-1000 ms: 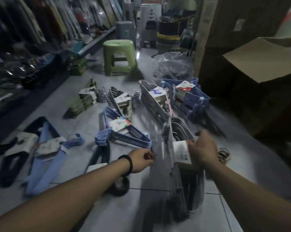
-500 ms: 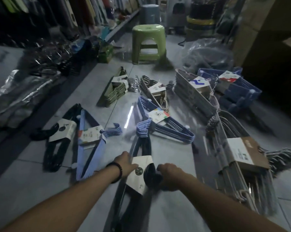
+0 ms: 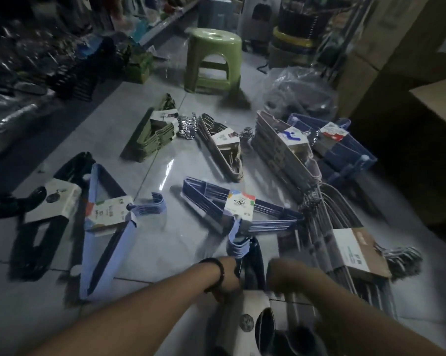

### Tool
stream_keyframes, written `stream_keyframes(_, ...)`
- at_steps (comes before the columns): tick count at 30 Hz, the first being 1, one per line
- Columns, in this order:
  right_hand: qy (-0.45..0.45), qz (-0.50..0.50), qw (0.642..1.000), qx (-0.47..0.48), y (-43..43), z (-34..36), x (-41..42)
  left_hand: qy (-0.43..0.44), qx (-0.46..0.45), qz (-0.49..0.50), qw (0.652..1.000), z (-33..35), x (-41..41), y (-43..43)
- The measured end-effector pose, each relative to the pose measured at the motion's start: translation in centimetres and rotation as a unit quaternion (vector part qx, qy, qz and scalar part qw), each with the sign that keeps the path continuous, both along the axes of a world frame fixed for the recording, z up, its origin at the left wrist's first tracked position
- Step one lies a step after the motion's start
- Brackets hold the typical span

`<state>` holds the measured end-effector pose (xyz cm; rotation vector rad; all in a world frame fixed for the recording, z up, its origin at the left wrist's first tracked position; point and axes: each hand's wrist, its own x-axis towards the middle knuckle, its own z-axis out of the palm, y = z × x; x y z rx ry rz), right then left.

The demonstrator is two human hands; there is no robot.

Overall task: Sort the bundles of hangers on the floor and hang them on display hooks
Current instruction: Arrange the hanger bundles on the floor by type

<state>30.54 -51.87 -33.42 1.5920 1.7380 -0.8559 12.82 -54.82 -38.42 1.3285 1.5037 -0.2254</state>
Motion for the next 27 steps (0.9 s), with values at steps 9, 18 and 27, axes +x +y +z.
stream_keyframes(9,0.222,-0.211,0.949,0.069,6.2,-2.4,-2.2,-0.257,-0.042,0.297,0.919,-3.2,1.6,-2.4)
stream_keyframes(18,0.221,-0.038,0.967,0.12,5.7,-3.3,-4.8,-0.307,-0.063,0.384,0.869,-1.1,2.7,-3.8)
stream_keyframes(27,0.347,0.052,0.905,0.24,5.9,3.4,-5.3,-0.216,0.036,0.455,0.863,5.1,-7.2,-3.0)
